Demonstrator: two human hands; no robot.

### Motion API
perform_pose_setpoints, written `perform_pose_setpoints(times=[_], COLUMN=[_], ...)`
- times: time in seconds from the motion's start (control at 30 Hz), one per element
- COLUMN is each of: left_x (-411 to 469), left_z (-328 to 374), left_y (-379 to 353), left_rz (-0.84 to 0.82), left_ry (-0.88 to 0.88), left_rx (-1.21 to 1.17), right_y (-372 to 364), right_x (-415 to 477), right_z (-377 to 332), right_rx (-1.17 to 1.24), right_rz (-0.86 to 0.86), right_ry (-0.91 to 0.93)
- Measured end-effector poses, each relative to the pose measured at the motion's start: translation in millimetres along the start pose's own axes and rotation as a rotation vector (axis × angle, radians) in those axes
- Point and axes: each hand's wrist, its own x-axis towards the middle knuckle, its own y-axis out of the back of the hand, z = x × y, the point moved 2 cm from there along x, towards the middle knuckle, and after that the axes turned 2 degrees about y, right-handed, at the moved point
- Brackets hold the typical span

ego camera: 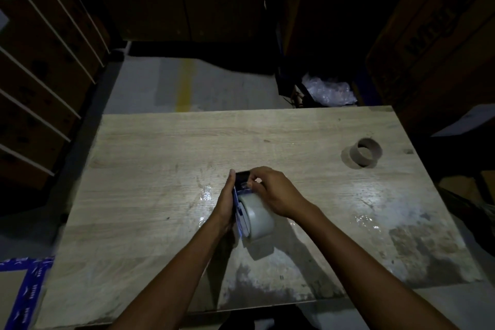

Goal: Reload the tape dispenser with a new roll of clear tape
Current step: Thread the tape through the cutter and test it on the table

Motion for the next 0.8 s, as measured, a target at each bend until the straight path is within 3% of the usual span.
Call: perform_pose_setpoints(times=[0.2,0.33,0.8], left_x=[-13.7,-22.5,-51.5], left_z=[27.6,40.6,72.0], left_y=[-14.6,-18.6,-35.4], left_rz=[-0.083,-0.088,-0.264], left_ry=[-0.133,-0.18,-0.234], left_rx=[0.003,0.065,0.157], right_y=[26.9,38.5,76.7], right_x=[1.8,2.3,-4.4], right_z=[-30.6,-41.5,-74.5], right_rx=[-0.4,-0.312,-0.171], right_rz=[0.063,-0.002,0.033], right_ry=[0.158,0.246,0.218])
